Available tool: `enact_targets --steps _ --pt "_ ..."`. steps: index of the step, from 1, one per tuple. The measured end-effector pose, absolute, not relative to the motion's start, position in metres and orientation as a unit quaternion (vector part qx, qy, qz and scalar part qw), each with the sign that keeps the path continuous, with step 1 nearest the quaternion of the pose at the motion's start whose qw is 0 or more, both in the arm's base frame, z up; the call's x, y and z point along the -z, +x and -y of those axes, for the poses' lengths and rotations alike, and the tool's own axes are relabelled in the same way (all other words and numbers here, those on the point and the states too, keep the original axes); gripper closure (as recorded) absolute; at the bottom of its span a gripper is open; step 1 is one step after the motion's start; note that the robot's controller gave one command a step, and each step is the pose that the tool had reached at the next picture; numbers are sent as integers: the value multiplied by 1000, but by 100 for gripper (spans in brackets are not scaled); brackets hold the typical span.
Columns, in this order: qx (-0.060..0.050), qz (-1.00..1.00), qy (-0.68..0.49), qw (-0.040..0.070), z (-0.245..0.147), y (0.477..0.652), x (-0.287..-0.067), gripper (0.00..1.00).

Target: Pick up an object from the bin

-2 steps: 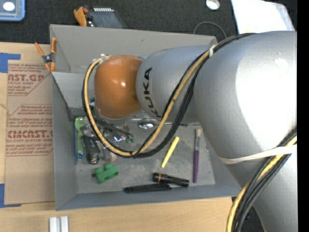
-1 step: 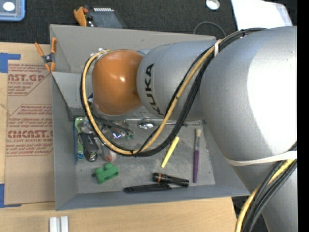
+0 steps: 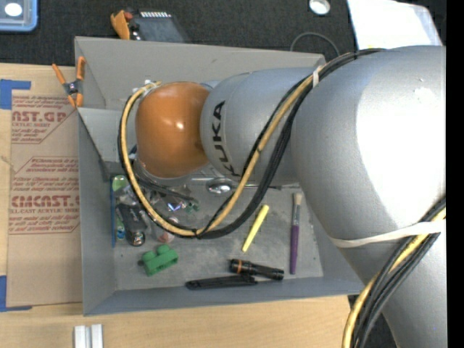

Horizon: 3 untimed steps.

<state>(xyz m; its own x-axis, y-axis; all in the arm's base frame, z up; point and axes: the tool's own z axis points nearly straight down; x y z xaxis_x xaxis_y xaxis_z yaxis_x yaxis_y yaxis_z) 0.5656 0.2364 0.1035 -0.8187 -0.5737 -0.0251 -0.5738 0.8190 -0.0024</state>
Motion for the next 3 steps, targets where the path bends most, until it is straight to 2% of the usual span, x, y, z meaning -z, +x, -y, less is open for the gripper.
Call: enact_targets --steps 1,2,3 --pt "-2 -937 -349 12 -226 576 -103 100" --pt "-3 -901 -435 12 -180 564 -90 100" --pt "-3 -906 -423 16 -186 564 -87 100"
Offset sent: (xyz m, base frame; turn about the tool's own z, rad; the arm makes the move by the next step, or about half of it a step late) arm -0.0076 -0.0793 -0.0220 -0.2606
